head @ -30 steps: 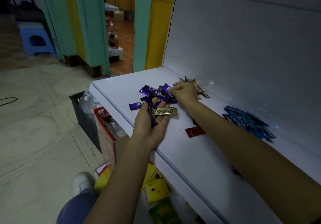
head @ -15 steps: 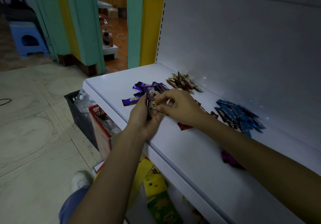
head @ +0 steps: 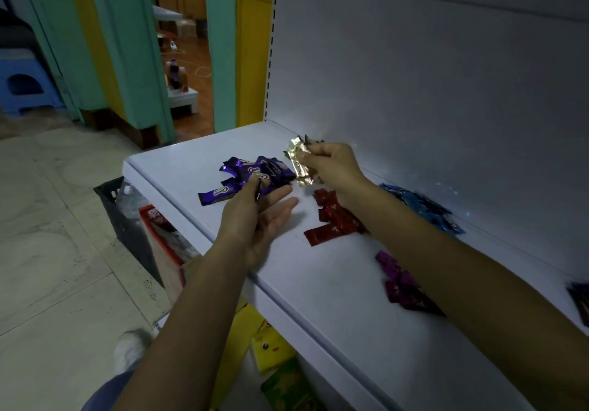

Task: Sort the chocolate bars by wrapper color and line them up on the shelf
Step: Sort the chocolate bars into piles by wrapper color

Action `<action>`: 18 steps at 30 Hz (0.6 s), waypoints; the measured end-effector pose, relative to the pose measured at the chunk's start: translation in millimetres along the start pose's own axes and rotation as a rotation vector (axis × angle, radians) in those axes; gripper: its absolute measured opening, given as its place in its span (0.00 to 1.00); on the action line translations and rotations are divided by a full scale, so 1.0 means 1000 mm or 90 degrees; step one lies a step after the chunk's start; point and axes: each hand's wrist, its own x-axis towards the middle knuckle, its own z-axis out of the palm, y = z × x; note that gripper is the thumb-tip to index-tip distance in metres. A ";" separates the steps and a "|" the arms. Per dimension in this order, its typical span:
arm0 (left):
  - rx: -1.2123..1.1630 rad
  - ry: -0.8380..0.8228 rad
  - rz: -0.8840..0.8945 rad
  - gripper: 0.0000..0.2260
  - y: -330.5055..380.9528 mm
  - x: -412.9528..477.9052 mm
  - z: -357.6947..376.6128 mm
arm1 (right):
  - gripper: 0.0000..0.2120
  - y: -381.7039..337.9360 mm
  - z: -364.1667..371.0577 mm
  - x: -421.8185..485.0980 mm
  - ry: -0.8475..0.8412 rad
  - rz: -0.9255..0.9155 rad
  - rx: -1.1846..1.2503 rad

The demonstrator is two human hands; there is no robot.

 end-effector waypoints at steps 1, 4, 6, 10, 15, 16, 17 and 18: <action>0.038 0.015 0.026 0.11 -0.001 0.000 0.002 | 0.11 0.002 -0.005 0.007 0.018 0.032 0.028; 0.177 0.044 0.167 0.11 -0.010 0.001 0.005 | 0.08 0.012 -0.020 0.037 0.094 0.094 0.030; 0.225 0.046 0.252 0.12 -0.016 -0.001 0.006 | 0.08 0.020 -0.028 0.061 0.137 0.106 -0.017; 0.188 0.058 0.268 0.13 -0.013 0.000 0.004 | 0.09 0.031 -0.035 0.087 0.161 0.101 -0.115; 0.211 0.054 0.291 0.12 -0.015 0.003 0.004 | 0.05 0.042 -0.038 0.094 0.187 0.049 -0.170; 0.213 0.053 0.295 0.12 -0.016 0.004 0.004 | 0.04 0.044 -0.039 0.096 0.188 0.049 -0.181; 0.214 0.054 0.296 0.12 -0.016 0.004 0.004 | 0.04 0.047 -0.039 0.098 0.183 0.053 -0.193; 0.213 0.054 0.295 0.12 -0.015 0.005 0.004 | 0.04 0.048 -0.039 0.099 0.174 0.063 -0.216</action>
